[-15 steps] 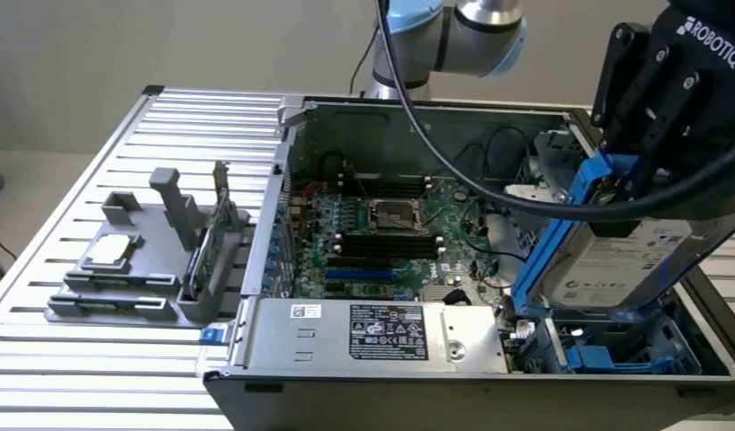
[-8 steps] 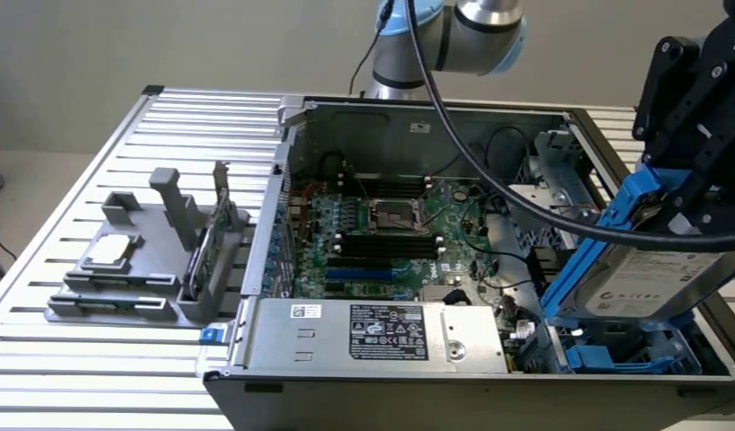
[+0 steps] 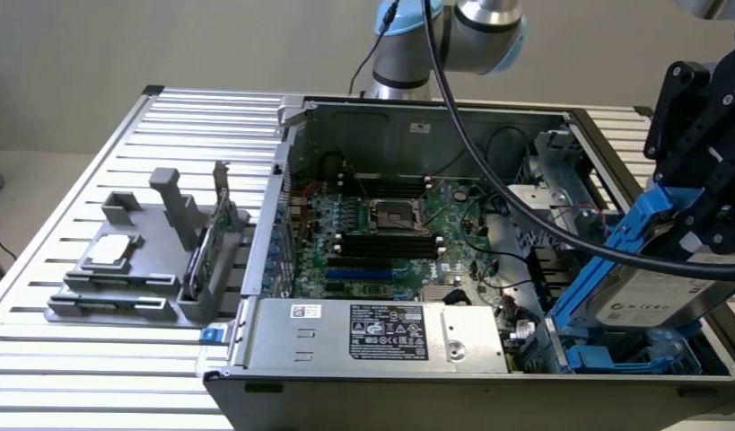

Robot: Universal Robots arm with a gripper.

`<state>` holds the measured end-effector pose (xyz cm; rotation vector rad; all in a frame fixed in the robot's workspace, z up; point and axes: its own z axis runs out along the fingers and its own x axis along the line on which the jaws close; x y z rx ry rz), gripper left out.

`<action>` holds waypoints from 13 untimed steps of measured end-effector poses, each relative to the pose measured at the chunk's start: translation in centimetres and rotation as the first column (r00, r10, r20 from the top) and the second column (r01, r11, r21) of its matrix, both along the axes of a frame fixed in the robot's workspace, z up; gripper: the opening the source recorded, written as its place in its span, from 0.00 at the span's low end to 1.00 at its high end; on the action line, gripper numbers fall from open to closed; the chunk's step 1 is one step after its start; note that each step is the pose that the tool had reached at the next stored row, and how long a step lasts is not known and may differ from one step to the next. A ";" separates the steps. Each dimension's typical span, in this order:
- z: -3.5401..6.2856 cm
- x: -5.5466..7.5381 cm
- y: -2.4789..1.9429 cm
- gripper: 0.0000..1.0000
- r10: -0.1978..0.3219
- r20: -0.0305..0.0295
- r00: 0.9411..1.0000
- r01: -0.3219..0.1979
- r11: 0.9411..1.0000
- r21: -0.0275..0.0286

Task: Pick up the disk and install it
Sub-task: 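Pick up the disk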

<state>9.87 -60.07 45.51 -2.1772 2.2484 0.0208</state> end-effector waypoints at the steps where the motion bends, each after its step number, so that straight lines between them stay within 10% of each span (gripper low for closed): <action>1: -0.08 0.1 0.00 0.33 0.001 0.000 1.000 -0.001 1.000 0.000; 13: -0.85 0.8 0.00 0.33 0.009 0.000 1.000 -0.009 1.000 0.013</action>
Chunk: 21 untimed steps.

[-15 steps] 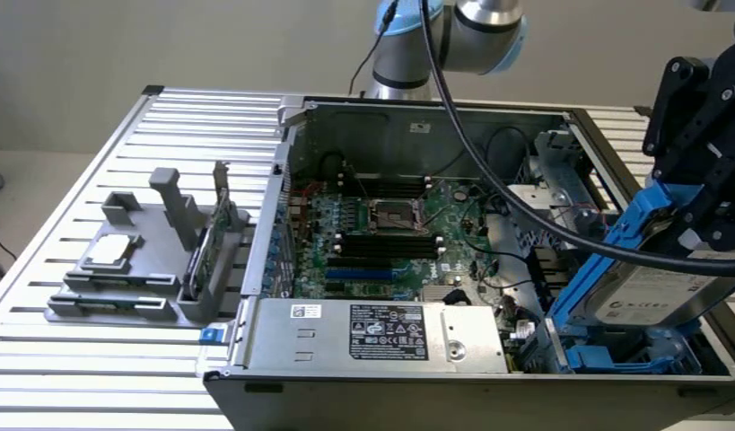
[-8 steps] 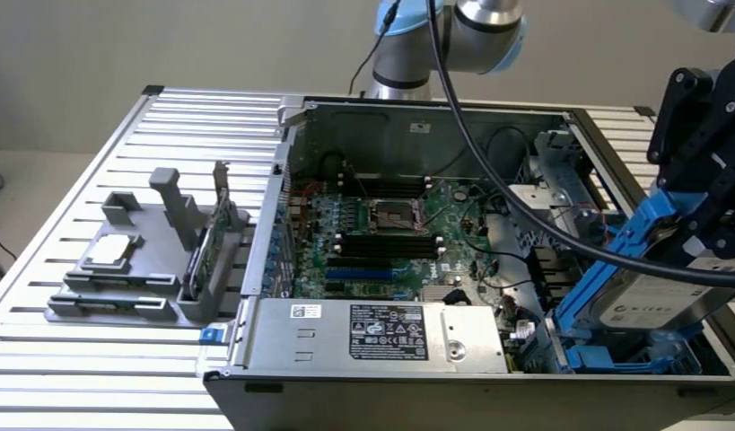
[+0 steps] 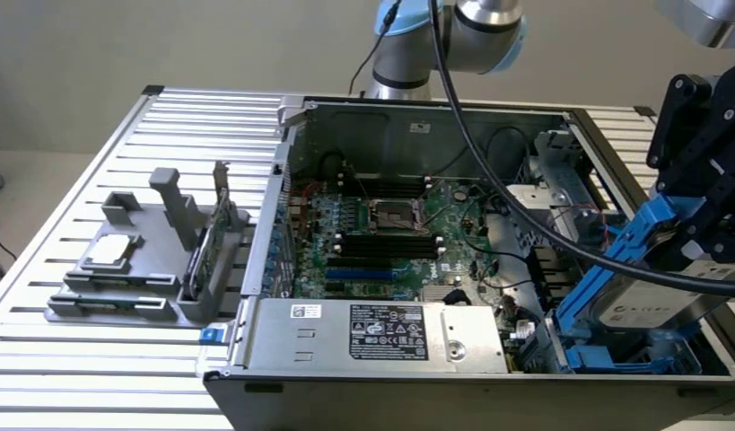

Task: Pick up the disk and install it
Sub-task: 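Pick up the disk, then insert the disk into the insertion slot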

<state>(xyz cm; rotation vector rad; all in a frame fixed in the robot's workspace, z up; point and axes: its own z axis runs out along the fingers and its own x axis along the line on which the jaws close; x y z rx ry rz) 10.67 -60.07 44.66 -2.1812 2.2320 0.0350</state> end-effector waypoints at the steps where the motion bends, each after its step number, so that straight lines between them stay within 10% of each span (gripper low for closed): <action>1: 0.00 0.1 0.00 0.33 0.001 0.000 1.000 -0.001 1.000 0.002; 21: -0.02 0.2 0.00 0.33 0.003 0.000 1.000 -0.003 1.000 0.007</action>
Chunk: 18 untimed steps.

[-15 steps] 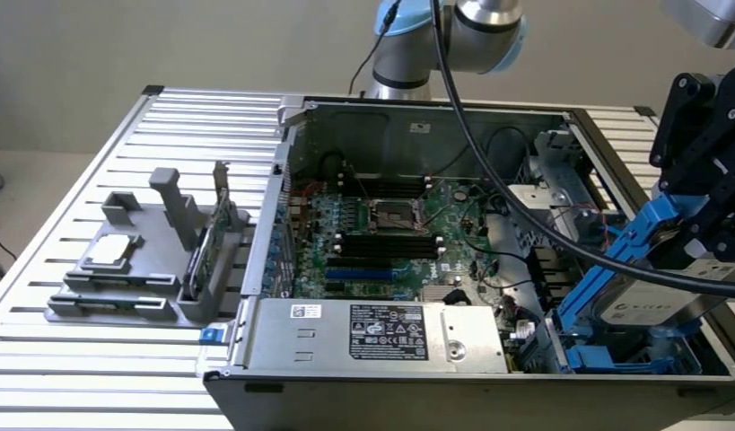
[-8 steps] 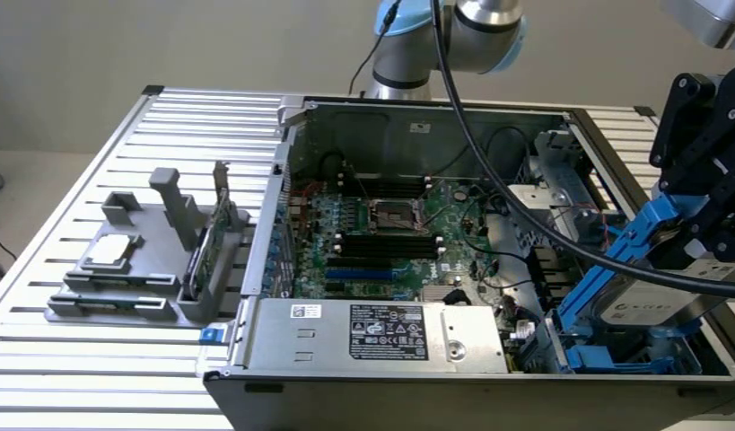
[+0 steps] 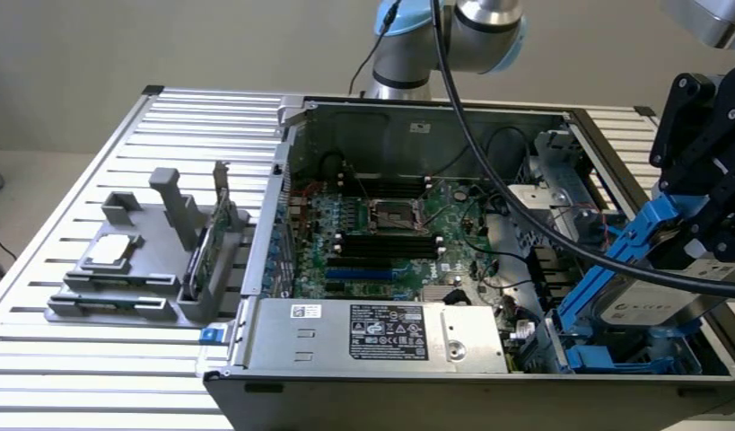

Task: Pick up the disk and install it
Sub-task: 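Insert the disk into the insertion slot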

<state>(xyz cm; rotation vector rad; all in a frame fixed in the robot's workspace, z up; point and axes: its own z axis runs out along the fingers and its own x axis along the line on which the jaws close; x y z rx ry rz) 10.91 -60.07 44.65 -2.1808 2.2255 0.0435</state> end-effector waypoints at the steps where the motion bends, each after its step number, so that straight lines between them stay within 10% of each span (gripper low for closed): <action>1: 0.00 0.0 0.00 0.33 0.000 0.000 1.000 0.000 1.000 0.000; 18: -0.07 -0.1 0.00 0.33 0.000 0.002 1.000 0.000 1.000 -0.001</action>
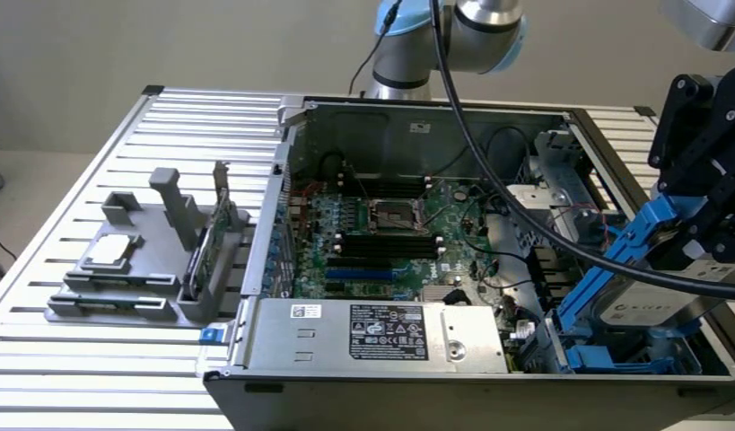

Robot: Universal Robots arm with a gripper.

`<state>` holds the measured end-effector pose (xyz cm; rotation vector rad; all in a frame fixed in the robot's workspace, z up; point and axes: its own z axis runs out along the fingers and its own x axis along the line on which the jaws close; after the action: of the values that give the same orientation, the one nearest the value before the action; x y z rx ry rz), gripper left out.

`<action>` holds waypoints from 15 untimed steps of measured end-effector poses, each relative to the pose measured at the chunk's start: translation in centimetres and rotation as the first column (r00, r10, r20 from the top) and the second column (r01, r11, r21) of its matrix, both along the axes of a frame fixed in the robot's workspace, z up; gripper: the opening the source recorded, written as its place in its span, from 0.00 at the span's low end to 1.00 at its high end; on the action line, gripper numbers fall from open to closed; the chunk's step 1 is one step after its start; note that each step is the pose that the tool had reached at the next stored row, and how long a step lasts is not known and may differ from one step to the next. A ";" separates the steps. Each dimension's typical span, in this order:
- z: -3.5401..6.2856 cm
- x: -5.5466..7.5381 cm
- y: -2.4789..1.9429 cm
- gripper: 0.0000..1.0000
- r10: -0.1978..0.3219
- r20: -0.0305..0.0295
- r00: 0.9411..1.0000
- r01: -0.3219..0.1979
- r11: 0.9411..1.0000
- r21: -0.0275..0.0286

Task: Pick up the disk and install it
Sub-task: 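Insert the disk into the insertion slot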

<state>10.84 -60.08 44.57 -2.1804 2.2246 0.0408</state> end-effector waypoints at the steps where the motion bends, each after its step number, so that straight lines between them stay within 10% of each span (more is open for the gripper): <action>1: 0.00 0.0 0.00 0.33 0.000 0.000 1.000 0.000 1.000 -0.001; 15: -0.03 0.0 0.00 0.33 0.009 0.000 1.000 -0.009 1.000 -0.011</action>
<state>10.84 -60.08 44.55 -2.1964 2.2200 0.0288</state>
